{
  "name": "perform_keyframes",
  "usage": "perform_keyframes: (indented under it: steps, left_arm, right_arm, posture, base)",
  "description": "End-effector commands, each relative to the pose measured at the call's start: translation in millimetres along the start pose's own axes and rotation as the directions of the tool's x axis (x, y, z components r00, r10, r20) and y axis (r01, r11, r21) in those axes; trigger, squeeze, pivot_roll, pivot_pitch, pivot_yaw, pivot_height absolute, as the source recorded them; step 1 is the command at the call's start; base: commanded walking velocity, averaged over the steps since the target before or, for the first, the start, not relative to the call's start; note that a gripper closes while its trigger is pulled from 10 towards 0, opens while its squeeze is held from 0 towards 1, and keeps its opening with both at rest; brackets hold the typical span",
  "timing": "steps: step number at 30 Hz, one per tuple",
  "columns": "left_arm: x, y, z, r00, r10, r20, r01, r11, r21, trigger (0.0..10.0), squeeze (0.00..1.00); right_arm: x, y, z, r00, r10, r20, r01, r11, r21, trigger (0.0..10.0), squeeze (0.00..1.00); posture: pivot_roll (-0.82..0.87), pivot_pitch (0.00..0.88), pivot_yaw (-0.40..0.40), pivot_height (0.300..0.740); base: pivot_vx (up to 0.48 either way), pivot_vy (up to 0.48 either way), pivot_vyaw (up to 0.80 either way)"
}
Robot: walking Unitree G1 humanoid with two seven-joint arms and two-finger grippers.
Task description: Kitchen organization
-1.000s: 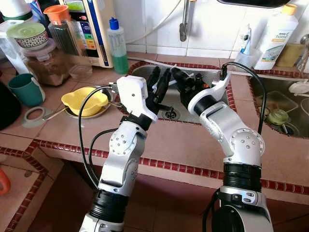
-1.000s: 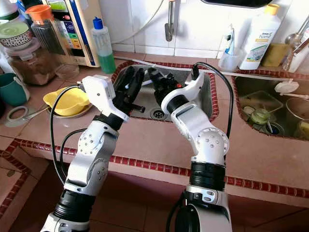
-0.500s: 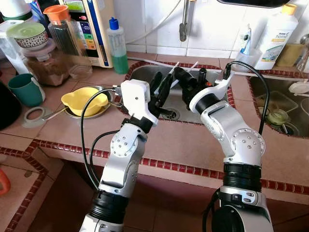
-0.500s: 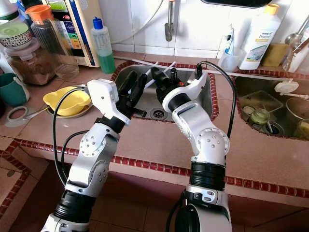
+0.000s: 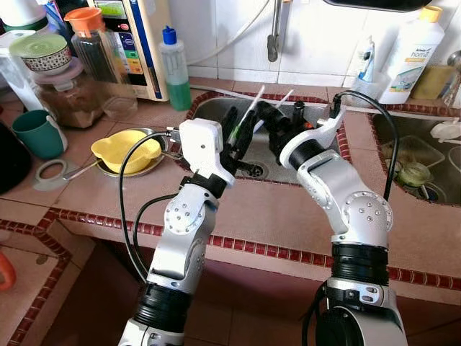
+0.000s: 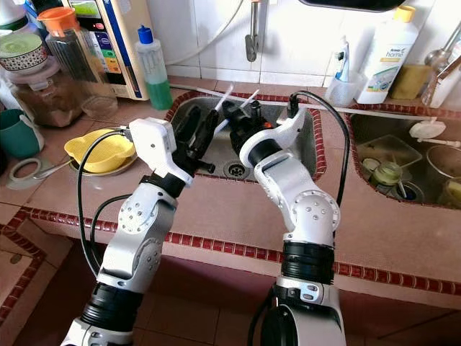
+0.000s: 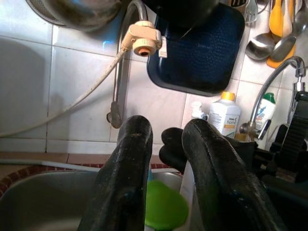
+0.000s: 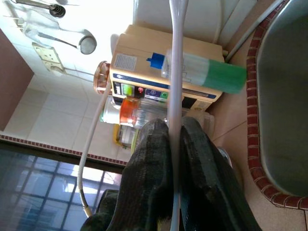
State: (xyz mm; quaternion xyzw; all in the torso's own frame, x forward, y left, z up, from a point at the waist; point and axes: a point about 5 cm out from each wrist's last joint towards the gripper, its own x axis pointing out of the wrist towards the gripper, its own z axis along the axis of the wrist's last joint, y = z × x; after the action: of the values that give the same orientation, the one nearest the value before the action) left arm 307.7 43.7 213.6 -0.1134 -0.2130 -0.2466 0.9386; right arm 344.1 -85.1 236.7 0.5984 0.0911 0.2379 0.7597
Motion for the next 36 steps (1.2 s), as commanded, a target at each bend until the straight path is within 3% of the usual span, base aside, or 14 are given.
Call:
perform_keyframes:
  steps: [1, 12, 15, 22, 23, 24, 25, 28, 29, 32, 33, 35, 36]
  left_arm:
    - [1.7, 0.1, 4.9, 1.000, -0.002, 0.022, 0.001, 1.000, 0.015, 10.0, 1.00]
    - [1.6, 3.2, 6.5, 1.000, 0.013, 0.028, -0.014, 1.000, 0.016, 10.0, 1.00]
    - [-4.7, 9.3, 4.4, 1.000, 0.028, 0.009, -0.028, 0.999, 0.028, 10.0, 1.00]
    - [-15.5, 21.1, 4.4, 0.998, 0.065, -0.013, -0.064, 0.996, 0.066, 10.0, 1.00]
    - [-18.9, 24.2, 4.2, 0.997, 0.075, -0.020, -0.073, 0.994, 0.081, 10.0, 1.00]
    - [-25.6, 29.5, 3.8, 0.995, 0.091, -0.034, -0.087, 0.990, 0.108, 10.0, 1.00]
    - [-25.6, 29.5, 3.8, 0.995, 0.091, -0.034, -0.087, 0.990, 0.108, 10.0, 1.00]
    - [-33.3, 35.4, 3.0, 0.992, 0.112, -0.051, -0.104, 0.985, 0.139, 10.0, 1.00]
    - [-33.3, 35.4, 3.0, 0.992, 0.112, -0.051, -0.104, 0.985, 0.139, 10.0, 1.00]
    - [-48.1, 57.5, 4.4, 0.975, 0.210, -0.066, -0.194, 0.962, 0.192, 10.0, 1.00]
    - [-48.1, 57.5, 4.4, 0.975, 0.210, -0.066, -0.194, 0.962, 0.192, 10.0, 1.00]
    - [-54.0, 66.2, 6.7, 0.968, 0.243, -0.070, -0.223, 0.950, 0.218, 10.0, 1.00]
    - [-54.0, 66.2, 6.7, 0.968, 0.243, -0.070, -0.223, 0.950, 0.218, 10.0, 1.00]
  right_arm:
    - [7.6, 9.5, -17.1, 0.999, 0.033, -0.038, -0.031, 0.999, 0.036, 0.0, 0.00]
    - [9.4, 6.6, -11.0, 1.000, 0.009, 0.002, -0.009, 1.000, 0.009, 0.0, 0.00]
    - [15.4, 0.4, 5.1, 0.997, -0.028, 0.076, 0.035, 0.995, -0.094, 0.0, 0.00]
    - [24.6, -16.3, 28.7, 0.982, -0.094, 0.162, 0.127, 0.970, -0.209, 0.0, 0.00]
    - [26.5, -20.4, 32.9, 0.979, -0.104, 0.177, 0.149, 0.954, -0.261, 0.0, 0.00]
    - [29.8, -29.2, 38.3, 0.974, -0.122, 0.191, 0.186, 0.914, -0.360, 0.0, 0.00]
    - [29.8, -29.2, 38.3, 0.974, -0.122, 0.191, 0.186, 0.914, -0.360, 0.0, 0.00]
    - [30.1, -39.8, 41.5, 0.970, -0.149, 0.192, 0.227, 0.840, -0.493, 0.0, 0.00]
    - [30.1, -39.8, 41.5, 0.970, -0.149, 0.192, 0.227, 0.840, -0.493, 0.0, 0.00]
    - [27.7, -56.8, 42.7, 0.969, -0.182, 0.168, 0.247, 0.652, -0.717, 0.0, 0.00]
    - [27.7, -56.8, 42.7, 0.969, -0.182, 0.168, 0.247, 0.652, -0.717, 0.0, 0.00]
    - [26.4, -65.3, 38.9, 0.974, -0.190, 0.122, 0.199, 0.466, -0.862, 0.0, 0.00]
    - [26.4, -65.3, 38.9, 0.974, -0.190, 0.122, 0.199, 0.466, -0.862, 0.0, 0.00]
  posture:
    - [-0.07, 0.083, 0.054, 0.740]
    - [-0.06, 0.083, 0.051, 0.740]
    - [-0.04, 0.082, 0.053, 0.740]
    - [-0.01, 0.080, 0.051, 0.740]
    - [0.00, 0.081, 0.050, 0.740]
    - [0.01, 0.080, 0.050, 0.740]
    - [0.01, 0.080, 0.050, 0.740]
    - [0.03, 0.078, 0.047, 0.740]
    - [0.03, 0.078, 0.047, 0.740]
    - [0.06, 0.079, 0.039, 0.740]
    - [0.06, 0.079, 0.039, 0.740]
    - [0.07, 0.078, 0.034, 0.740]
    - [0.07, 0.078, 0.034, 0.740]
  base:
    - [0.000, 0.000, 0.00]
    - [0.000, 0.000, 0.00]
    - [0.000, 0.000, 0.00]
    - [0.000, 0.000, 0.00]
    - [0.000, 0.000, 0.00]
    - [0.000, 0.000, 0.00]
    - [0.000, 0.000, 0.00]
    - [0.000, 0.000, 0.00]
    - [0.000, 0.000, 0.00]
    - [0.000, 0.000, 0.00]
    - [0.000, 0.000, 0.00]
    - [0.000, 0.000, 0.00]
    - [0.000, 0.000, 0.00]
